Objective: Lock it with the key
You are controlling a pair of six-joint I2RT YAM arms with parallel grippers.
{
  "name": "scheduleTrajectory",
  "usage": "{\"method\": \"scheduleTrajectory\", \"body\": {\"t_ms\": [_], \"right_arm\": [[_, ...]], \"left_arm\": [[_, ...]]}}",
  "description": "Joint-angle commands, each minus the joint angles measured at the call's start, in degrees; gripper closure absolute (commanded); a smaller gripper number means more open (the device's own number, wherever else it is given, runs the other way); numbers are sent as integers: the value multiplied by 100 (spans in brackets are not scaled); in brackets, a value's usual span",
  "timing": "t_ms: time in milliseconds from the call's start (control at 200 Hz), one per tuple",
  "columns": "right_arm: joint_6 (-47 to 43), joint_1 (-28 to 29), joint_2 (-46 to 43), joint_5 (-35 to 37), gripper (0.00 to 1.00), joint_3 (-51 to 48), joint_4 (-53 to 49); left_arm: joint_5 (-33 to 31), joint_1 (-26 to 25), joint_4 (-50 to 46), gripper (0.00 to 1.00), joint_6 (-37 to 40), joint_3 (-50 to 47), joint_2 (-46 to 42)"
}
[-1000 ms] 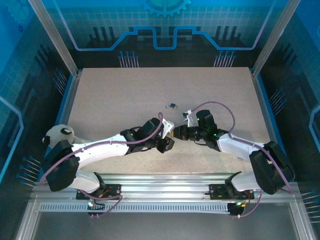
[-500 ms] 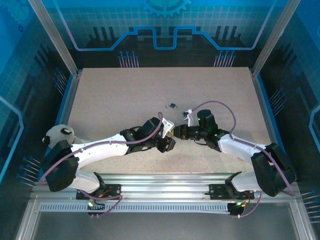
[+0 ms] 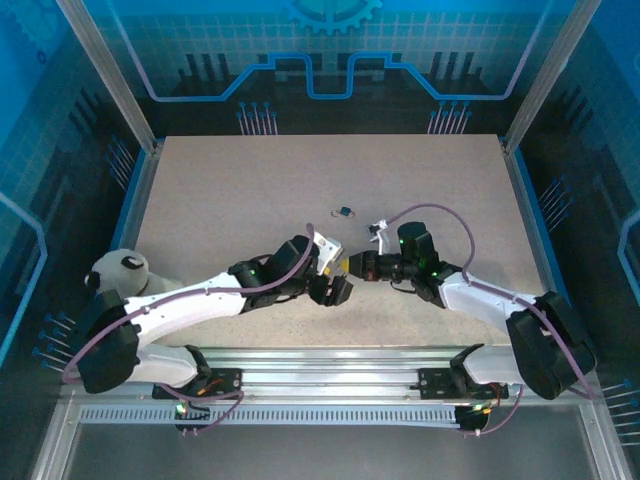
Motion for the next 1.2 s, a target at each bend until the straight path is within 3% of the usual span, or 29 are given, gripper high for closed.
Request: {"method": "scheduleTrajectory", "body": {"t_ms": [0, 105, 240, 440, 660, 1086, 1196], "right_arm": [[145, -112, -301, -111, 100, -139, 491], [280, -177, -511, -109, 100, -316, 843], [380, -203, -756, -106, 100, -522, 1362], [672, -230, -1077, -5, 100, -690, 2050], [798, -230, -1134, 396, 100, -601, 2070], [1078, -104, -900, 1536, 100, -475, 2375], [994, -6, -899, 1749, 100, -422, 2393]], "left_arm": [[-61, -30, 93, 18, -267, -228, -364], [-13, -21, 246, 15, -602, -429, -647], [95, 119, 764, 1, -1246, -899, -1256], [884, 557, 1805, 1, -2200, -1618, -1706], [1449, 577, 3046, 1, -3177, -1853, -1571], [1325, 499, 4563, 1, -5253, -2200, -1174], [1124, 447, 4404, 1, -5392, -2183, -1191]]}}
